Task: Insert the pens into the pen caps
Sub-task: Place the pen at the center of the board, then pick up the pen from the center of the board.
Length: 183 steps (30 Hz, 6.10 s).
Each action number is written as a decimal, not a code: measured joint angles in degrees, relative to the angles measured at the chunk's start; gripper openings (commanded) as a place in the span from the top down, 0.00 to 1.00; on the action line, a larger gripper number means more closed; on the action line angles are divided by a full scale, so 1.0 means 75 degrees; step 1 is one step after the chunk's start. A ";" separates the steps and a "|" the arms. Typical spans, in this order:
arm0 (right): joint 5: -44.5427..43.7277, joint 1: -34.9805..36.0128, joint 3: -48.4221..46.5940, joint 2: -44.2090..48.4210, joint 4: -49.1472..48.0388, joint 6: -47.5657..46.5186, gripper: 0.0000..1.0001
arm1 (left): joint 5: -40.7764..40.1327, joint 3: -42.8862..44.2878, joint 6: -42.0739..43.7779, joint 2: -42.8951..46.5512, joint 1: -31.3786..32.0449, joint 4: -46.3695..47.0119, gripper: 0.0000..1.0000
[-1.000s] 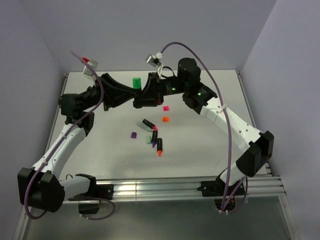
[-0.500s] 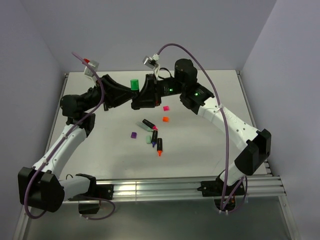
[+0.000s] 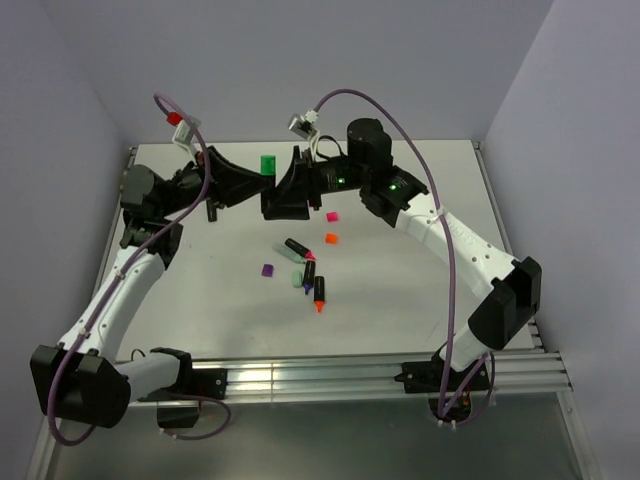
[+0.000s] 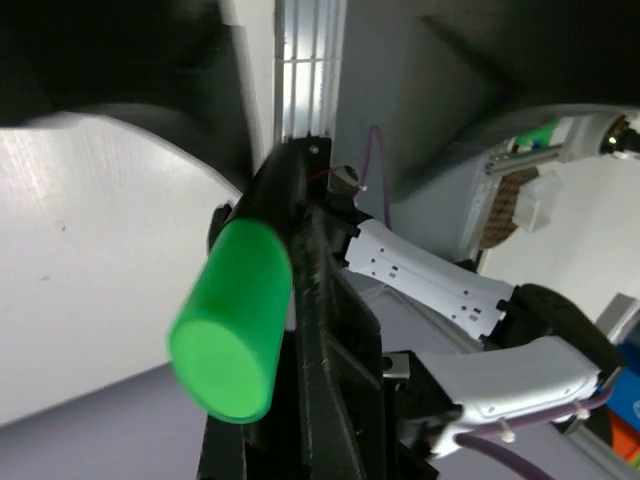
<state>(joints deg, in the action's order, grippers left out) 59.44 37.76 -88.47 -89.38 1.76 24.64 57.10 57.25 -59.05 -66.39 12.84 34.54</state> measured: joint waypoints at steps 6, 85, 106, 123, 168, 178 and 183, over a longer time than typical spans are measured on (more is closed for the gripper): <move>-0.0259 -0.0318 0.0047 0.0032 0.0702 -0.0629 0.00 | 0.0003 0.0560 0.1856 0.0358 -0.0676 -0.2876 1.00; -0.1839 -0.2827 0.1757 0.0670 0.3550 -0.3413 0.00 | -0.2669 0.4838 0.6274 -0.8274 -0.3678 -0.7583 0.82; -0.2553 -0.2833 0.1757 0.0629 0.3558 -0.3450 0.01 | -0.3736 0.4960 0.6263 -0.7982 -0.3649 -0.7711 0.50; -0.5464 -0.1979 0.1740 0.0125 0.4287 -0.4465 0.32 | -0.1684 0.3654 1.0314 -0.3424 -0.3931 -0.7804 0.53; -0.4558 -0.3841 0.2119 0.0271 0.4919 -0.4473 0.30 | -0.4121 0.5575 1.9581 -0.7627 0.2428 -1.2185 0.58; -0.4538 -0.3876 0.2119 0.0268 0.4922 -0.4473 0.28 | -0.4593 0.5575 1.9517 -0.7877 0.2632 -1.2065 0.58; -0.4517 -0.3882 0.2119 0.0268 0.4925 -0.4494 0.27 | -0.4747 0.5601 1.9511 -0.7930 0.2634 -1.2013 0.61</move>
<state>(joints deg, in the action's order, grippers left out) 25.56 8.64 -72.58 -87.37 38.70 -9.06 21.50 99.26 87.29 -125.86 32.60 -55.55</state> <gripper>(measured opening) 0.722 0.417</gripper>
